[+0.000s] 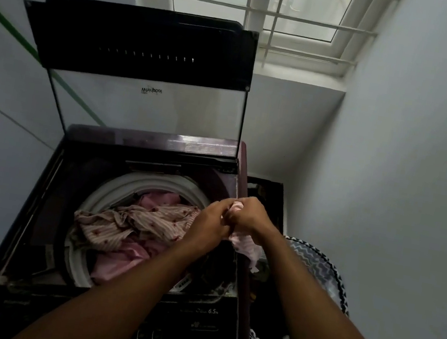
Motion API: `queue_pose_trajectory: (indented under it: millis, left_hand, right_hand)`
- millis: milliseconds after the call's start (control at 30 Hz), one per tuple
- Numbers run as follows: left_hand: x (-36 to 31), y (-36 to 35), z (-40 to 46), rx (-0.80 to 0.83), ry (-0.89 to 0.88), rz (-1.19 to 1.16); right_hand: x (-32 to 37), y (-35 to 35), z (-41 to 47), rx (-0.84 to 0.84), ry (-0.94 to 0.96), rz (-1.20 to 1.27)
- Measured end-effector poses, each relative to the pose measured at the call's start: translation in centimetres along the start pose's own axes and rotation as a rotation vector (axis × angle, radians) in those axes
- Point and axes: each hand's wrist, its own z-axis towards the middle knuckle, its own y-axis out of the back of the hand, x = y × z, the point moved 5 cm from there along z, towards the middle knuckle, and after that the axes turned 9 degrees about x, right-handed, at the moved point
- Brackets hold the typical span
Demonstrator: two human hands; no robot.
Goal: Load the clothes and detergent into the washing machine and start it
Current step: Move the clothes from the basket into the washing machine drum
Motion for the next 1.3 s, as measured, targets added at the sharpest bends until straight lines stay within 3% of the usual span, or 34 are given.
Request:
queue_pose_trajectory:
  millis: [333, 600, 700, 800, 900, 1067, 1200, 1300]
  left_hand:
    - [5.3, 9.8, -3.9, -0.256, 0.199, -0.173]
    - [9.8, 15.5, -7.9, -0.374, 0.244, -0.101]
    - [11.2, 16.2, -8.3, -0.349, 0.272, -0.047]
    - [13.1, 16.3, -7.8, -0.227, 0.333, 0.025]
    - [14.5, 15.9, -7.2, -0.102, 0.311, 0.096]
    - [17.5, 14.9, -7.4, -0.087, 0.417, 0.254]
    - [20.7, 13.7, -7.8, -0.089, 0.524, 0.113]
    - [22.2, 11.5, -7.5, 0.034, 0.483, 0.027]
  right_hand:
    - [9.0, -8.2, 1.0, 0.237, 0.207, 0.136]
    - [12.4, -16.5, 2.1, 0.343, 0.225, 0.202]
    - [12.3, -18.9, 2.7, 0.348, 0.225, 0.213]
    - [11.2, -20.5, 3.4, 0.363, 0.184, 0.189]
    - [10.2, -20.8, 4.4, 0.305, 0.14, 0.081]
    - [8.1, -18.6, 6.3, -0.083, 0.132, -0.47]
    - [3.6, -20.2, 7.8, 0.1, -0.048, -0.62]
    - [0.2, -22.8, 8.4, 0.298, -0.111, -0.702]
